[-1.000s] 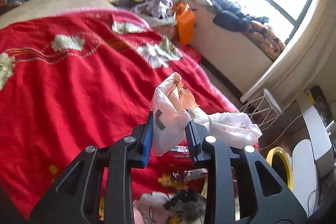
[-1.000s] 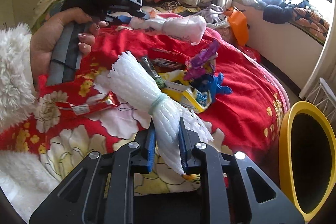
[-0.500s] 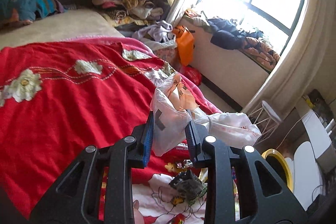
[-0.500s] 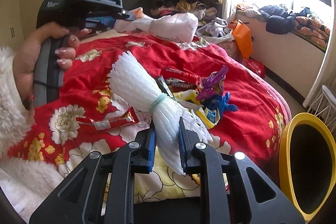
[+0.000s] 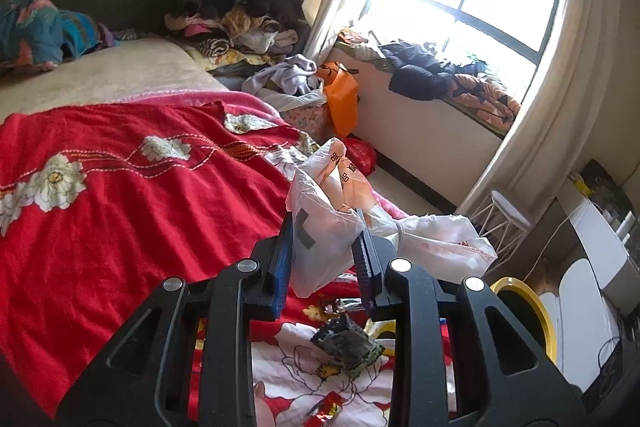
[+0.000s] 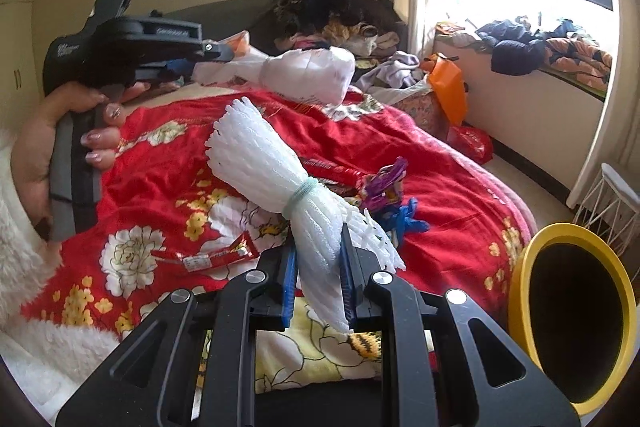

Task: Collect trash
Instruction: 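Carry the white plastic bag and foam net over the bin with both tools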

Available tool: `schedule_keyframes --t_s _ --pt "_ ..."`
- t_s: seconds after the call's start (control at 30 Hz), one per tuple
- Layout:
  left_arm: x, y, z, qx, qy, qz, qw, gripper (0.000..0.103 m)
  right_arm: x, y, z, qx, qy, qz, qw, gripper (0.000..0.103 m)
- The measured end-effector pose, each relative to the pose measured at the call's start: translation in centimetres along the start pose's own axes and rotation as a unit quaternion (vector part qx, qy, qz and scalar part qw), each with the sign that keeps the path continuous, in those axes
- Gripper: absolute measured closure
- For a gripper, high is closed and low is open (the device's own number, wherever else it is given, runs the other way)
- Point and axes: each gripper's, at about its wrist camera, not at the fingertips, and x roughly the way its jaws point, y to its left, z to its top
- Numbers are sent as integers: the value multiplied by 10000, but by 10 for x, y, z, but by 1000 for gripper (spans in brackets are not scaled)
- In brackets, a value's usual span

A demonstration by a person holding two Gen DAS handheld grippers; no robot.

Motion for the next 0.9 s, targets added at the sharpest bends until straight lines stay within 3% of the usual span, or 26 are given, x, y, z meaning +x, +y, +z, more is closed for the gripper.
schedule_keyframes --t_s 0.9 --pt "0 -66 -22 798 134 -452 9957 81 -48 -83 -1 1051 -472 -1101 9872 85"
